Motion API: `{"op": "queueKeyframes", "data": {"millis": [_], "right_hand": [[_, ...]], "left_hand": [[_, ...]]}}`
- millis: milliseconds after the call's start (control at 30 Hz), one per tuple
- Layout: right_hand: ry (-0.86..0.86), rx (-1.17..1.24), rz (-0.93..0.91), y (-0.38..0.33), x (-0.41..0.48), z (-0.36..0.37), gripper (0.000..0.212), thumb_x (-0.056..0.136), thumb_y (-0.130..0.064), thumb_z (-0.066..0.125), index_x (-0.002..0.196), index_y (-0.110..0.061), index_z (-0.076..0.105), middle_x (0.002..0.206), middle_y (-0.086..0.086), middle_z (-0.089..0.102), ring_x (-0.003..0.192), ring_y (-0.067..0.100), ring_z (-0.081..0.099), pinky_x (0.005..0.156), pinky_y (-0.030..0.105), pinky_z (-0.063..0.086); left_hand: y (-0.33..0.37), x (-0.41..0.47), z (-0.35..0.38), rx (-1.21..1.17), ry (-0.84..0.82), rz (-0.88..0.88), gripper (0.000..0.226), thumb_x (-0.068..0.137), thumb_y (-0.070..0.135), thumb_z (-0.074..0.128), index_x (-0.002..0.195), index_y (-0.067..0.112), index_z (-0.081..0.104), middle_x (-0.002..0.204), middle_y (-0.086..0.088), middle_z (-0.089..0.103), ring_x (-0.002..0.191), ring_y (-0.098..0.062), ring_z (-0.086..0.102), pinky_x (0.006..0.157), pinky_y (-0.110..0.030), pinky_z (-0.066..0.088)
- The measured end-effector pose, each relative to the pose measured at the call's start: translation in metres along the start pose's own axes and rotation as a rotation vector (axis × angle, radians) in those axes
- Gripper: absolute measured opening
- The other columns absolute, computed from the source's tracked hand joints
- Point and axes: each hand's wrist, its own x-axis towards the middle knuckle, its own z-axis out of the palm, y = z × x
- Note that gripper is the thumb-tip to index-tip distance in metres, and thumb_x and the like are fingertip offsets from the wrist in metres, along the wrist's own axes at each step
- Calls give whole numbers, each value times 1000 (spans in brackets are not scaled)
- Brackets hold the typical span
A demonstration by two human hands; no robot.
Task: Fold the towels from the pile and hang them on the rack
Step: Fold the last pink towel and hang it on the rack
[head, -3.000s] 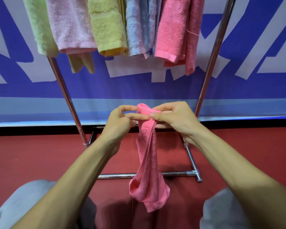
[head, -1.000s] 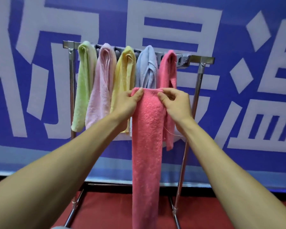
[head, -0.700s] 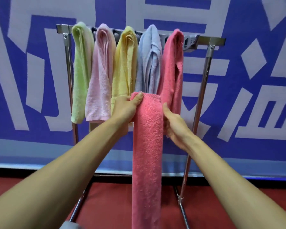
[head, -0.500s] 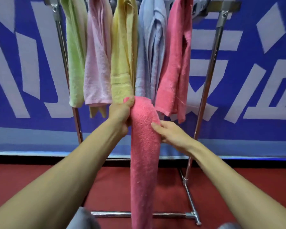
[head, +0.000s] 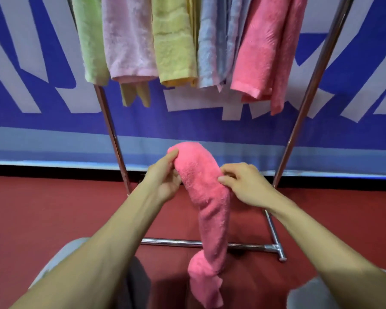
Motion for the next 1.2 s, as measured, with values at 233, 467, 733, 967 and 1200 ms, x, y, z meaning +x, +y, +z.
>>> {"op": "queueKeyframes", "data": {"millis": [233, 467, 733, 967, 1200], "right_hand": [[230, 535, 67, -15, 7, -6, 16, 88, -4, 61, 82, -17, 67, 68, -12, 67, 60, -9, 55, 66, 10, 43], [242, 921, 208, -21, -3, -25, 10, 87, -7, 62, 83, -9, 72, 70, 3, 68, 60, 15, 60, 55, 26, 50], [322, 1109, 494, -7, -4, -26, 6, 88, -5, 61, 91, -5, 67, 82, 11, 69, 73, 22, 65, 73, 34, 57], [107, 1152, 570, -3, -7, -9, 35, 97, -42, 46, 86, -13, 63, 87, 7, 68, 79, 19, 63, 78, 31, 48], [-232, 1253, 358, -25, -13, 15, 41, 99, -42, 34, 109, -17, 66, 99, -2, 73, 86, 8, 67, 73, 24, 50]], "left_hand": [[1, -18, 11, 328, -179, 67, 37, 92, 39, 55, 113, 11, 65, 84, 0, 71, 75, -15, 66, 69, -26, 49], [-9, -39, 5, 619, -436, -23, 48, 78, 43, 63, 111, 8, 69, 111, -6, 71, 101, -19, 65, 95, -33, 46], [-28, -48, 3, 812, -334, 207, 26, 91, 20, 59, 101, -1, 69, 90, -8, 69, 78, -15, 59, 75, -29, 47], [-19, -50, 15, 667, -250, 328, 19, 93, 20, 57, 89, 7, 71, 72, 4, 67, 59, -2, 55, 55, -17, 45], [9, -59, 12, 564, -89, 340, 24, 89, 19, 62, 97, -3, 68, 84, -10, 61, 75, -17, 53, 69, -28, 44]]}}
